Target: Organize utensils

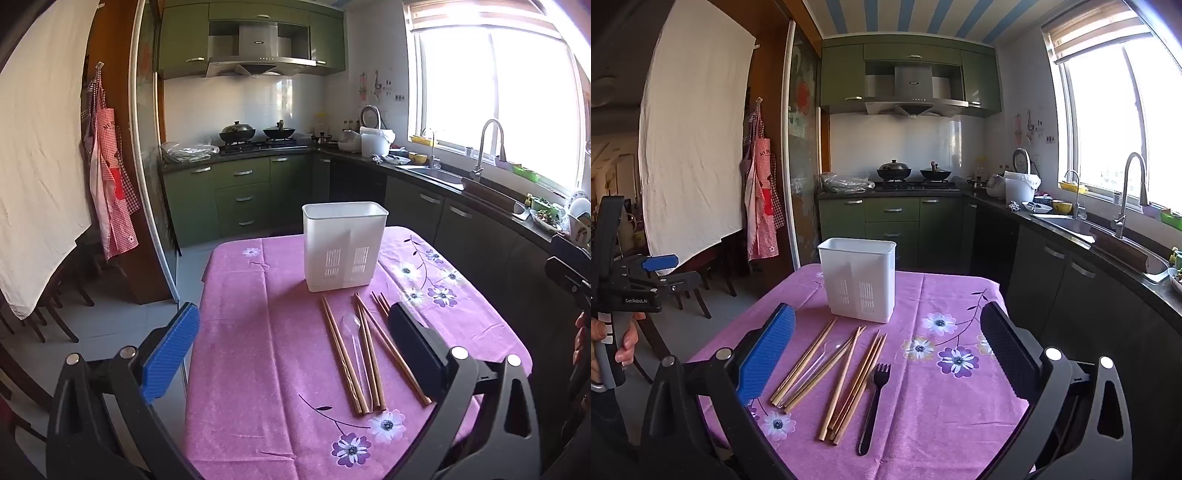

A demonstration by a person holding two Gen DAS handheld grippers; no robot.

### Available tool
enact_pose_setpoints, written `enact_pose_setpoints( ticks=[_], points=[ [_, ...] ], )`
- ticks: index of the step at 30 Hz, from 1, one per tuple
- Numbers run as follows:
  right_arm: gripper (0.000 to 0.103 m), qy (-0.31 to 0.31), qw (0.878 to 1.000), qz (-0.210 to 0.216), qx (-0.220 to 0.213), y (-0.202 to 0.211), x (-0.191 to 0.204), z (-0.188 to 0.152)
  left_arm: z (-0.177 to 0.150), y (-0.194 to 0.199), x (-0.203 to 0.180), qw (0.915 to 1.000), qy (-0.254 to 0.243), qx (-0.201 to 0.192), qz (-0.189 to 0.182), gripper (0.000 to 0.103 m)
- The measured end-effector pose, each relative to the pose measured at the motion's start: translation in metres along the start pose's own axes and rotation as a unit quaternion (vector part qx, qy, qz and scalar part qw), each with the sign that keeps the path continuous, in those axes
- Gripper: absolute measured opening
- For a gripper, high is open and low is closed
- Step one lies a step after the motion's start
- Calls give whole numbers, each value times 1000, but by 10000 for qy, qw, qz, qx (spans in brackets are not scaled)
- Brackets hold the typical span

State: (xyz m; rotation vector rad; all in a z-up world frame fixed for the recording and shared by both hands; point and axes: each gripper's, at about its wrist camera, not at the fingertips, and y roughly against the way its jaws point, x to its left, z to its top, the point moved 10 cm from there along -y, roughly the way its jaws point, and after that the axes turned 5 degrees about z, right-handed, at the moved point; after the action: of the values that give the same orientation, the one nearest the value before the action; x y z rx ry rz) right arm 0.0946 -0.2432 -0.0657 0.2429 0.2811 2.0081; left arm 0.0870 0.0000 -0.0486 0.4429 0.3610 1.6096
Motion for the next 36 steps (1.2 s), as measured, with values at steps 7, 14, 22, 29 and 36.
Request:
enact_pose_setpoints(
  ticks=[7, 14, 22, 29, 36],
  points=[
    [99, 9, 10000, 4, 13, 0, 1, 0, -1, 0, 0, 10000, 17, 39, -27, 97],
    [99, 12, 10000, 7, 13, 0, 1, 0, -5, 0, 9, 10000, 6, 42, -43, 97],
    [99, -2, 10000, 37, 30, 2, 7, 2, -8, -4, 0, 9999, -22, 96, -18, 97],
    [99, -6, 10000, 55, 52, -4, 4, -2, -8, -5, -2, 9999, -17, 116, -22, 97],
    [99, -4, 10000, 62, 71, -7, 4, -4, -9, -5, -3, 9999, -28, 121, -39, 97]
  ],
)
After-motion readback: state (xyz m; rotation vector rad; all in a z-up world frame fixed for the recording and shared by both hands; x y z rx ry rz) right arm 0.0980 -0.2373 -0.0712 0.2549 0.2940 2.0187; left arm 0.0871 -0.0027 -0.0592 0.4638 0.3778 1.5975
